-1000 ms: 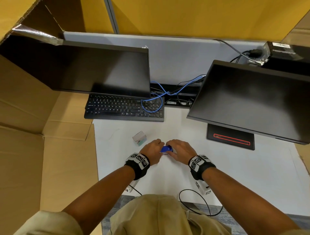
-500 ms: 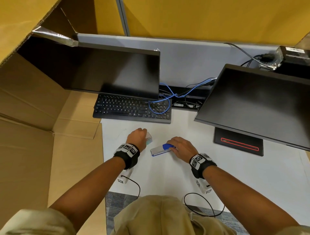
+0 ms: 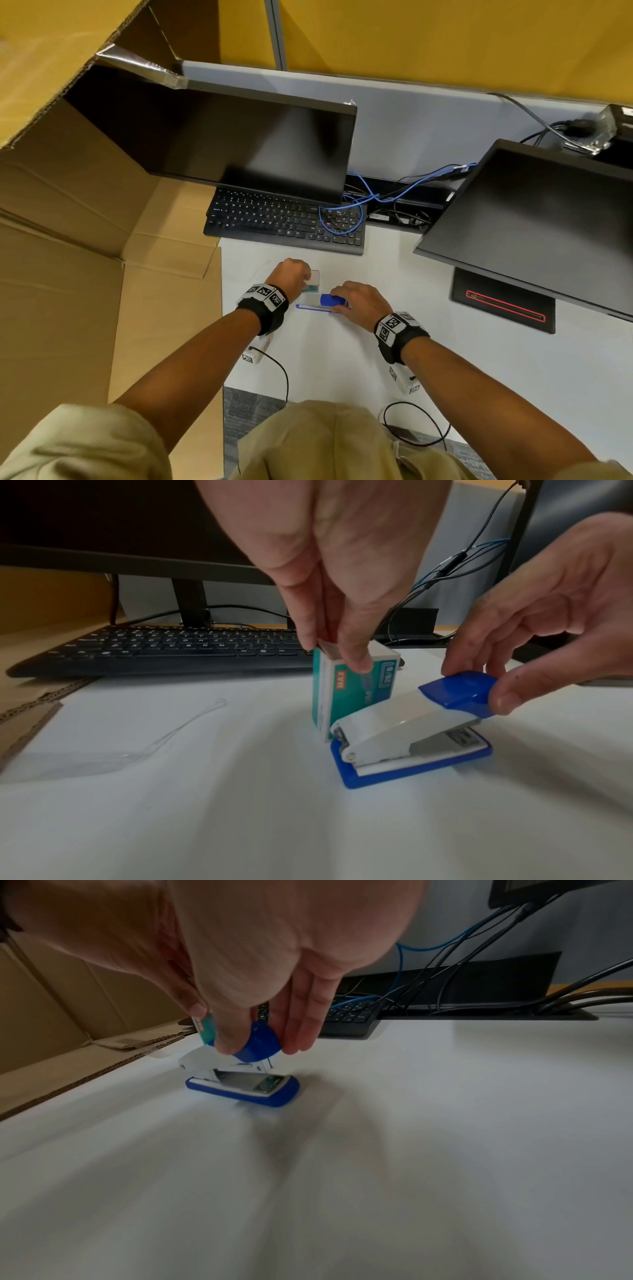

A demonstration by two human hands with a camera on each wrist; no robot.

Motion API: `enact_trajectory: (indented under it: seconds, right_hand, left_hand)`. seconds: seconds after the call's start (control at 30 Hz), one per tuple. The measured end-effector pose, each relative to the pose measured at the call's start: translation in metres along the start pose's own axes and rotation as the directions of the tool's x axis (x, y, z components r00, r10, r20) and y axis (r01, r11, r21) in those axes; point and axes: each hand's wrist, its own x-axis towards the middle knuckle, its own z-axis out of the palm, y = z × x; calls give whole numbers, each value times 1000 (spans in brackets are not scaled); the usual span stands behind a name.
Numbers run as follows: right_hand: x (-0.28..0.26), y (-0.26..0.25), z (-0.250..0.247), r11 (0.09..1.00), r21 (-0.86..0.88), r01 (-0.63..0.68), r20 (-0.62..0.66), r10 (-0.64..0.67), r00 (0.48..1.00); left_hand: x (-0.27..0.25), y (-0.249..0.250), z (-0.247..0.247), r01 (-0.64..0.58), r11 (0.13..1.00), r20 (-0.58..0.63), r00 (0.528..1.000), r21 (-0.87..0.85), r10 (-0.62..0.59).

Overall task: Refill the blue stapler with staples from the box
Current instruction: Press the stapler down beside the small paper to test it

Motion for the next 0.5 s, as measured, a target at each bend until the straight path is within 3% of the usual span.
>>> enact_trajectory:
  seconds: [0.5]
  right_hand:
    - [28, -22, -2, 999, -47, 21, 20, -20, 1000]
  left_hand:
    - [27, -16, -5, -31, 999, -16, 999, 9, 31]
